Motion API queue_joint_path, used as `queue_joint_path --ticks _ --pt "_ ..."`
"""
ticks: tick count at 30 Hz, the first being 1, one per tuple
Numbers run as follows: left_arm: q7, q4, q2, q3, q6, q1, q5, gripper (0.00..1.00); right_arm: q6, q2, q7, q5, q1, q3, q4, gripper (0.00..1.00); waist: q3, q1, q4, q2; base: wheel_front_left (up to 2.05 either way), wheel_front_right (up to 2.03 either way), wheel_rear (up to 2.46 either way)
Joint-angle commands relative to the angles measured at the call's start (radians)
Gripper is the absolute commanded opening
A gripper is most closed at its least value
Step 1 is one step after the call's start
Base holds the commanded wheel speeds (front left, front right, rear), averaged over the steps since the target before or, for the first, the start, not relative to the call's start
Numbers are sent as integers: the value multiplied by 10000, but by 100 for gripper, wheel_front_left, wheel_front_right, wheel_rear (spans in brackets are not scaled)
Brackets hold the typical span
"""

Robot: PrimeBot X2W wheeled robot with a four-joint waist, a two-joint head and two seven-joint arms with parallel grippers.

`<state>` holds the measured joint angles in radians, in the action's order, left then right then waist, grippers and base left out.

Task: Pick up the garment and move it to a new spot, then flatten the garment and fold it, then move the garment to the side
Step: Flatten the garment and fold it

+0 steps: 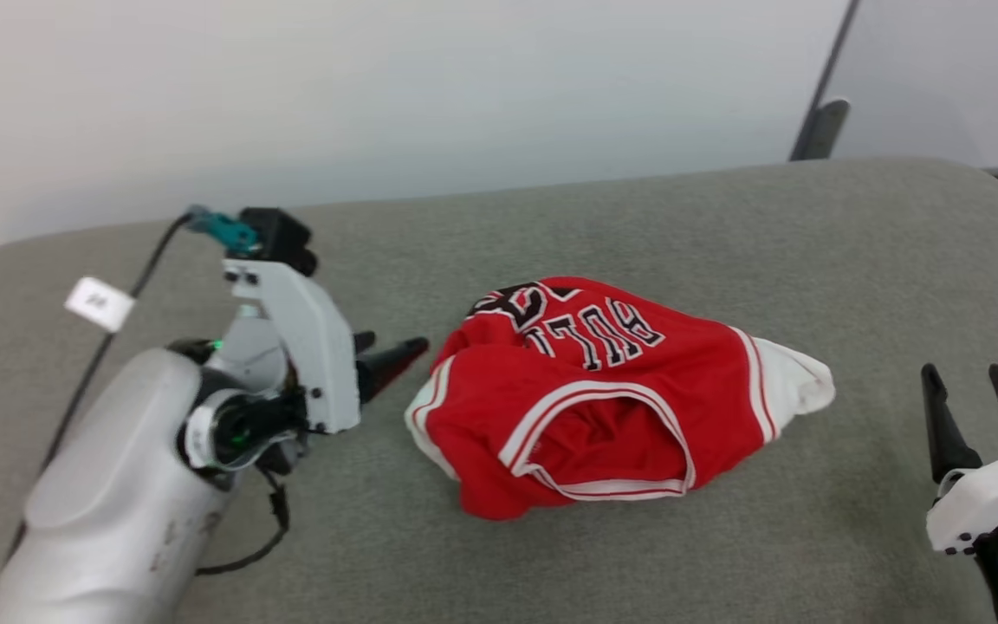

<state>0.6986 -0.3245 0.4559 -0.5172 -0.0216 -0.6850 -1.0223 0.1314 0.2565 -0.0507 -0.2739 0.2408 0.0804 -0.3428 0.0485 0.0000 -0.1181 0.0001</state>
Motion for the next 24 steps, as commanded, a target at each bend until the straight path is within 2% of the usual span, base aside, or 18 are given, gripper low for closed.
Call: queue_joint_path --ticks 1,9,16,17,19,24 --pt "168 -78 -63 -64 62 -88 -81 100 -14 -102 65 63 -123 69 131 100 145 0 -224 -1 0 0 0" --pt "1071 -836 -377 -679 274 -223 -21 100 -14 -631 483 227 -395 409 753 100 453 0 -441 -1 0 0 0" --pt "1074 -1319 -683 -957 149 -101 54 100 -14 -771 553 304 -359 544 929 100 633 0 -401 -1 0 0 0" --pt "1049 -1413 -701 -978 105 -90 56 96 -14 -784 559 305 -340 539 936 100 650 0 -389 -1 0 0 0" --pt "975 -1617 -789 -962 59 -115 -8 0 -14 -804 560 278 -270 523 927 100 681 0 -369 -1 0 0 0" --pt "746 -2020 -847 -866 -181 -278 -72 0 -14 -738 485 205 -128 512 879 100 733 0 -284 -1 0 0 0"
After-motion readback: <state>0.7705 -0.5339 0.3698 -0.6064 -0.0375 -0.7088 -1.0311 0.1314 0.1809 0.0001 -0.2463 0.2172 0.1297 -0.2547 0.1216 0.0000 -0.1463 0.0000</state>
